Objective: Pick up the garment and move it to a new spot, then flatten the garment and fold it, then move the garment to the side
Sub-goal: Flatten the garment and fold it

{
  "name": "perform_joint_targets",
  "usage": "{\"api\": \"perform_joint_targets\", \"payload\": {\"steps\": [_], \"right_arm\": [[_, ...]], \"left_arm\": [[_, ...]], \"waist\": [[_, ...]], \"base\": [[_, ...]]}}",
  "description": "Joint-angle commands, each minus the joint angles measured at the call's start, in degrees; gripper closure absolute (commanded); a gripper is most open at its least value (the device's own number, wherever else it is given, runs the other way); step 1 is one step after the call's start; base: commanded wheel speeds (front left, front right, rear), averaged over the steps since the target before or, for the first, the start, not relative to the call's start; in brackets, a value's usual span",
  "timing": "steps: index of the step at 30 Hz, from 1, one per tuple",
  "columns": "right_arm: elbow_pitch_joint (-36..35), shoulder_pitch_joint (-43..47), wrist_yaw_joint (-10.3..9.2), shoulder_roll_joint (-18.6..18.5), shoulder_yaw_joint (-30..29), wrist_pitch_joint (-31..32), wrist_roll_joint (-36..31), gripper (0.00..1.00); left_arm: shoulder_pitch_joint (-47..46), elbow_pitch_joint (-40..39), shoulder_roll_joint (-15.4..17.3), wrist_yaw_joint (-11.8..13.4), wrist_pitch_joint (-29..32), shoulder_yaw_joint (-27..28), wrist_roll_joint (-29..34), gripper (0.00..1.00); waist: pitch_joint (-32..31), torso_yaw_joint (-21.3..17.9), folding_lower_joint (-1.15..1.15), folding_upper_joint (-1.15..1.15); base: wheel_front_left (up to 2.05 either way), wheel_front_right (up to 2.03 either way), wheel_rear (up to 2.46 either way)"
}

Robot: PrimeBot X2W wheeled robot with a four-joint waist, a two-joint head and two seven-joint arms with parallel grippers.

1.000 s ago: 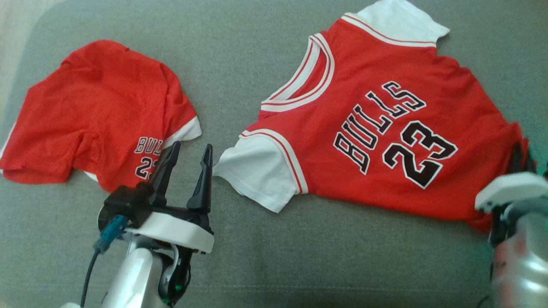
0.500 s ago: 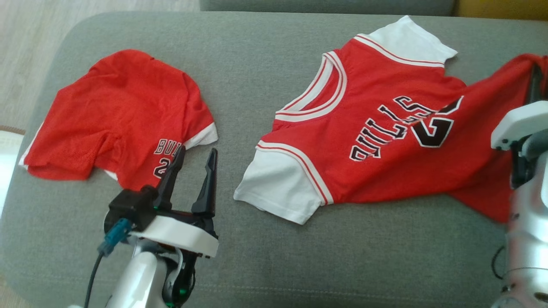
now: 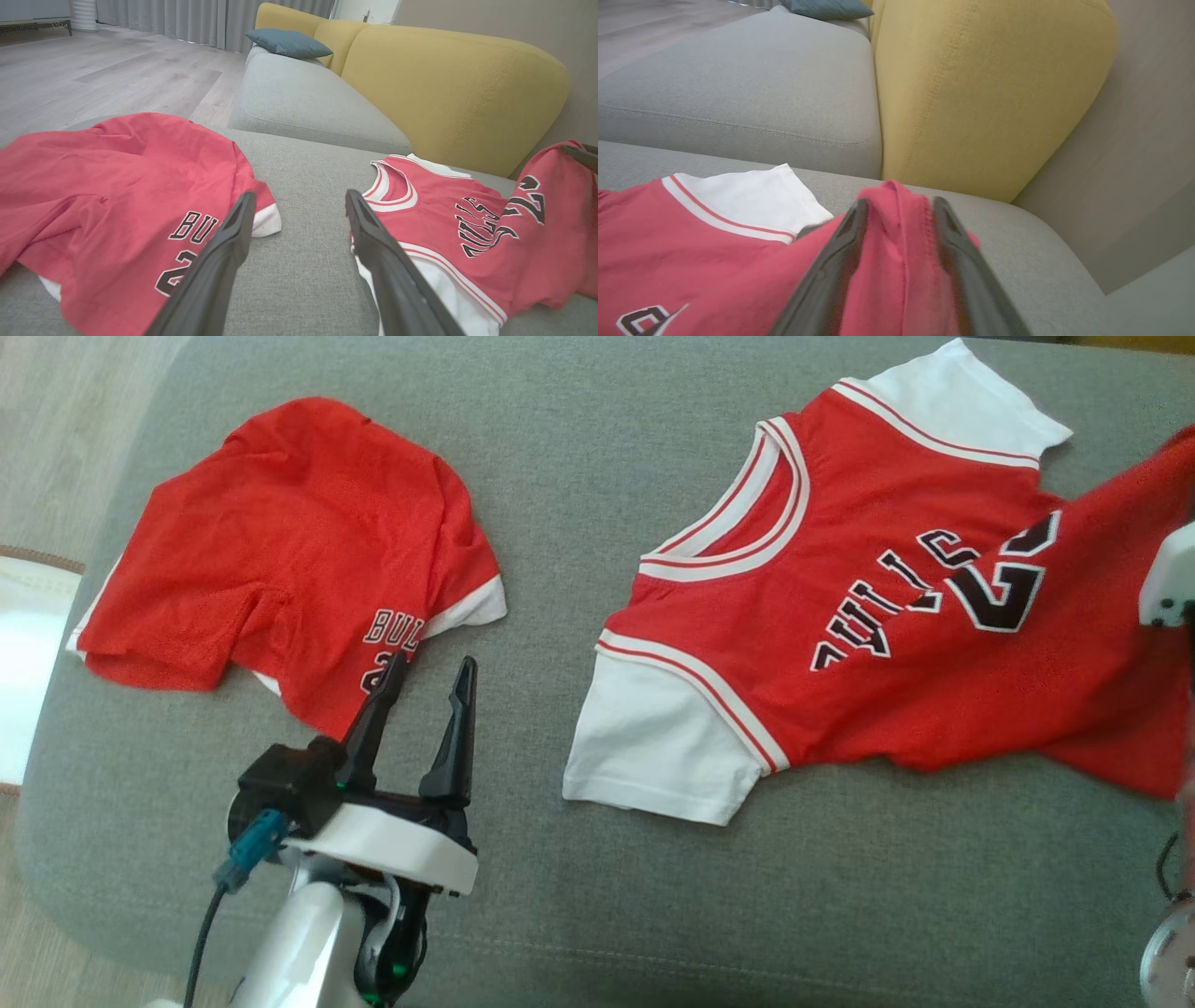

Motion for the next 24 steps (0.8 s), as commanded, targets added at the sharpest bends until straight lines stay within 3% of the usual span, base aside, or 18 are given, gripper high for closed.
{"api": "perform_joint_targets", "payload": {"steps": [1, 11, 16, 24], "right_arm": [[-0.74, -2.16, 0.22, -0.79, 0.20, -1.79, -0.71, 0.00], [-0.21, 3.42, 0.22, 5.36, 1.52, -10.12, 0.77, 0.00], [-7.39, 11.79, 0.22, 8.58, 7.42, -10.40, 9.32, 0.00], [-20.12, 29.29, 0.22, 9.34, 17.69, -10.42, 25.06, 0.00]], "left_arm": [[-2.29, -1.88, 0.39, 0.30, -0.31, 1.69, -0.10, 0.00], [-0.81, -2.01, 0.39, 0.59, -0.31, 2.38, -0.07, 0.00], [0.73, -2.37, 0.39, 0.89, -0.31, 2.59, -0.22, 0.00], [2.64, -2.65, 0.39, 1.22, -0.31, 2.38, -0.32, 0.00]], "waist": [[-0.21, -0.15, 0.00, 0.00], [-5.02, -4.03, 0.00, 0.00], [-8.12, -6.62, 0.00, 0.00], [-10.79, -9.06, 0.00, 0.00]], "base": [[0.00, 0.00, 0.00], [0.00, 0.00, 0.00], [0.00, 0.00, 0.00], [0.00, 0.00, 0.00]]}}
